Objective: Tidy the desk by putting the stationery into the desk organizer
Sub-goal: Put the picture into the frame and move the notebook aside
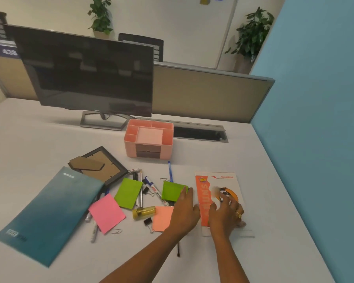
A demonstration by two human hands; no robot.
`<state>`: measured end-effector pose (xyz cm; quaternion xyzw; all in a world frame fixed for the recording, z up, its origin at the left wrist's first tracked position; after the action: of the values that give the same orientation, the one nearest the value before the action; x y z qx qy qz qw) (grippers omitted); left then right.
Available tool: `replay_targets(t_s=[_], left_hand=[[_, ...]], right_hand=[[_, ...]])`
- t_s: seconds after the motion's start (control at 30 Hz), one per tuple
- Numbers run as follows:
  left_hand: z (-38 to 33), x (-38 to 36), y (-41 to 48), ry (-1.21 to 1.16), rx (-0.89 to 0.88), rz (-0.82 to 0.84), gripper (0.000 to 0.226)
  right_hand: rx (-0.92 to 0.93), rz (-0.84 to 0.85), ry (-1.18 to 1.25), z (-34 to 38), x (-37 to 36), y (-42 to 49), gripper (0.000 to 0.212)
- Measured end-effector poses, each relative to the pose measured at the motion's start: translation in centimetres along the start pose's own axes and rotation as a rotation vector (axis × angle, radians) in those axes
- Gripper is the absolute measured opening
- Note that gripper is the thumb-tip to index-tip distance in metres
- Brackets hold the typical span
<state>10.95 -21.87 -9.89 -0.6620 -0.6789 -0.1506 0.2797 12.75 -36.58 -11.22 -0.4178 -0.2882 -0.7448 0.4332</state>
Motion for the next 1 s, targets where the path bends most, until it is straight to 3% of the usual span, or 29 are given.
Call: replay_targets(t_s=[0.2,0.47,0.67,0.87,0.93,1.0], left_hand=[[4.8,7.5,-1.5,0.173,0.034,-0.169,0.056],[13.3,19.1,-5.4,0.369,0.254,-0.442,0.05],[19.0,23.4,-7.5,0.537,0.338,-0.318,0.059],[21.4,24.9,-8.1,0.582,0.268,-0.21,0.073],[21.6,25.3,-8.0,0.56,0.25,-0.17,0.07],[21.6,25.6,-7.9,0.512,0.229,-0.155,0.053]], right_hand=[[0.118,0.111,0.041,6.1,-2.5,-5.2,0.04],[0.28,0.24,0.051,14.8,-5.9,-13.2,0.038],[0.359,0.314,0.065,19.7,-7.9,-18.1,0.033],[0.365,0.376,0.065,22.6,-9.9,-21.3,0.031],[0.364,0.388,0.087,23.4,-10.4,-22.1,0.031],[0.365,0.388,0.102,23.9,-10.7,-22.7,0.031]])
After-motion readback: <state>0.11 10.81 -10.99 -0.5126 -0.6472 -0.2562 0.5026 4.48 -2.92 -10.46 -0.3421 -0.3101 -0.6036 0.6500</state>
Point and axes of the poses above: each hand's wrist, its own y-axis towards the middle knuckle, its own x-axis out of the back of the hand, z = x × y, the point moved 6 cm from there along y, towards the middle knuckle, and after that the axes turned 1 degree about -x, right-handed, at the moved point
